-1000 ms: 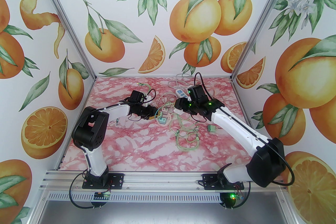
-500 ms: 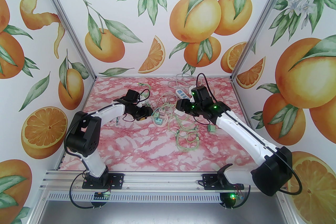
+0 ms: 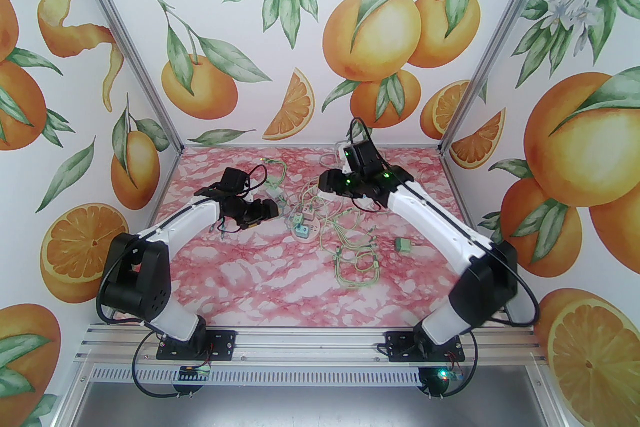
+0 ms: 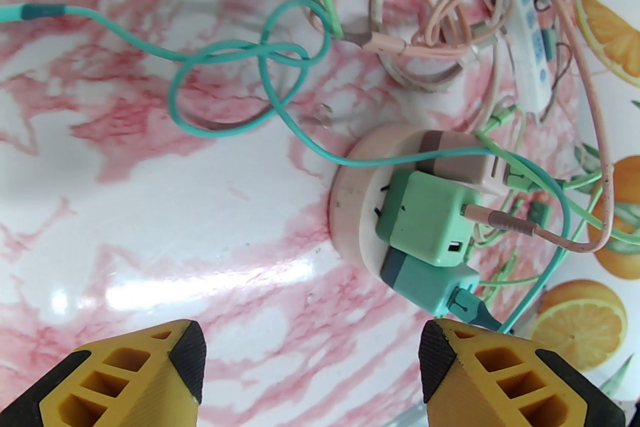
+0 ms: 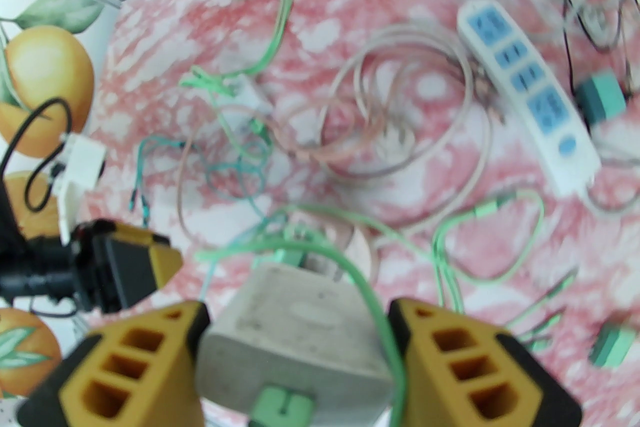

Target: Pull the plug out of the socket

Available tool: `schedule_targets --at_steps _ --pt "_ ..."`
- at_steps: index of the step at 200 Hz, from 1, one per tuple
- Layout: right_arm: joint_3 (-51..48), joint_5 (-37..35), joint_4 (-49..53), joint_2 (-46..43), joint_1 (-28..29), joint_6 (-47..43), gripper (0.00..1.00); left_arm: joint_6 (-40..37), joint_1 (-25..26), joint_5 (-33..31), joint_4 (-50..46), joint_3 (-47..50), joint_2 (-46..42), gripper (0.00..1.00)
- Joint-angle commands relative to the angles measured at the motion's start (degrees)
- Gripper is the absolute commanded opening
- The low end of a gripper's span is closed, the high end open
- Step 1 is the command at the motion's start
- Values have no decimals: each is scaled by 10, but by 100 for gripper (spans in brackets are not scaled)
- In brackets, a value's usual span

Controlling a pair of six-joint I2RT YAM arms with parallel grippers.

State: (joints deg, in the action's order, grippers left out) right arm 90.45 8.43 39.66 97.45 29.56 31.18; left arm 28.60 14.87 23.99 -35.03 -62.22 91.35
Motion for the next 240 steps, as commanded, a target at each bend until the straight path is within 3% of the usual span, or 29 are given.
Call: schedule_targets --at_steps 1,86,121,185,240 --pt "68 -6 24 56 1 -47 48 -8 -5 -12 -13 9 -25 79" --pt "340 -124 95 321 10 -161 50 -20 -25 -52 -44 11 -71 87" --pt "358 -160 40 380 23 -177 52 -22 -28 -73 -62 7 -84 90" --pt "362 -149 -52 438 28 -153 53 -21 -30 -76 -65 12 -118 95" --pt "377 -121 -23 435 26 -136 76 -15 -21 -53 -40 33 -142 90"
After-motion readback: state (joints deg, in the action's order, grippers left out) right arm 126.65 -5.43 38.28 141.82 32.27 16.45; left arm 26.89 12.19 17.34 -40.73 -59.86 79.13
